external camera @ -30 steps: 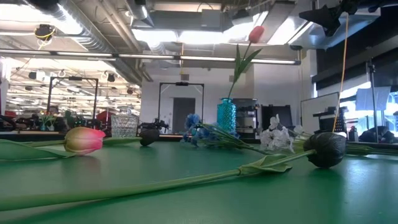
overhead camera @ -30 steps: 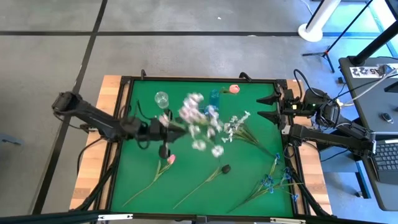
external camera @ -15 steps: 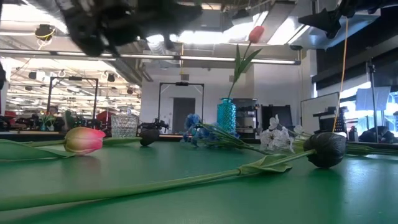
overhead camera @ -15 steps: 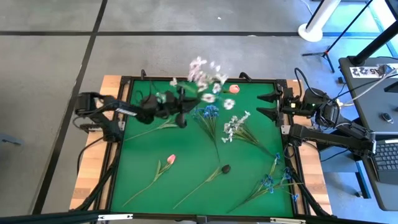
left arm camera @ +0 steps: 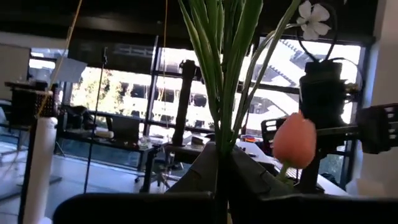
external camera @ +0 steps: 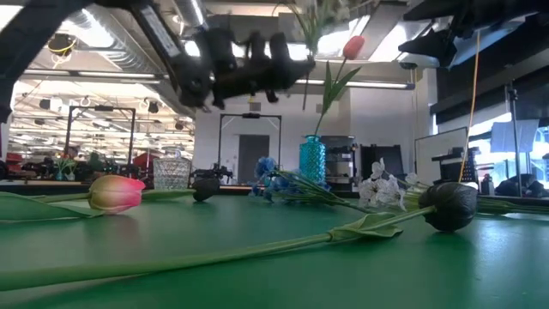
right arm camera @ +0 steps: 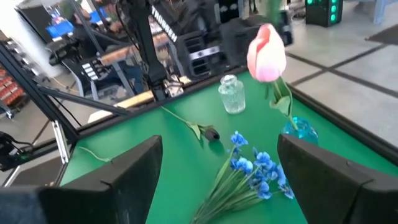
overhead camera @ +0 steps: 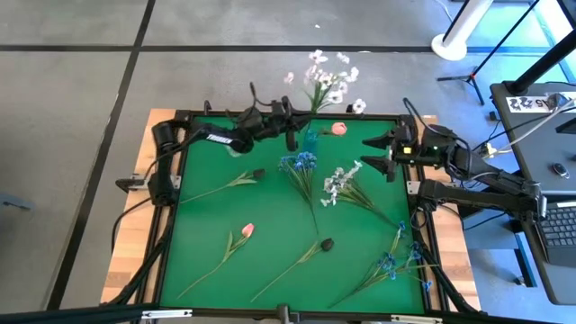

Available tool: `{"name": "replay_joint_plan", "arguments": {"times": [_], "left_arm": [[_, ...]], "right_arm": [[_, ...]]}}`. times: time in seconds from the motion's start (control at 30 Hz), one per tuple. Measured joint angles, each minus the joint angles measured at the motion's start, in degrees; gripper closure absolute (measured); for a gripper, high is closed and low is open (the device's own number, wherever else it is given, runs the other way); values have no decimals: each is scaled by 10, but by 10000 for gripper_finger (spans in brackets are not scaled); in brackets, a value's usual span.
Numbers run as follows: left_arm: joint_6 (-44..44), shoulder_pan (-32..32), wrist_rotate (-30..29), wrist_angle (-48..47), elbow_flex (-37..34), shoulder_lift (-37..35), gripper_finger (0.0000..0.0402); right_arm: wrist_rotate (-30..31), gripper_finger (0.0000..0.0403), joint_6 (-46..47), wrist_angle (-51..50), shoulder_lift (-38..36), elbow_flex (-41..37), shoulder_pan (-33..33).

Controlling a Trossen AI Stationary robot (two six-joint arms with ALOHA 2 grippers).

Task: Sort flowers into vase by color
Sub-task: Put the left white flowers into the blue vase

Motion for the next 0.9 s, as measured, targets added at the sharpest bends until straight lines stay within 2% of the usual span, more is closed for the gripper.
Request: {"name": "replay_joint_plan", "arguments": {"times": [0.27,0.9], "left_arm": [[-11,6,12,38,27,76,395],[25,8,-18,71,27,82,395]], "right_arm": [[-9,86,2,2,6,0,0],[-5,86,-2,6,-3,0,0]]}}
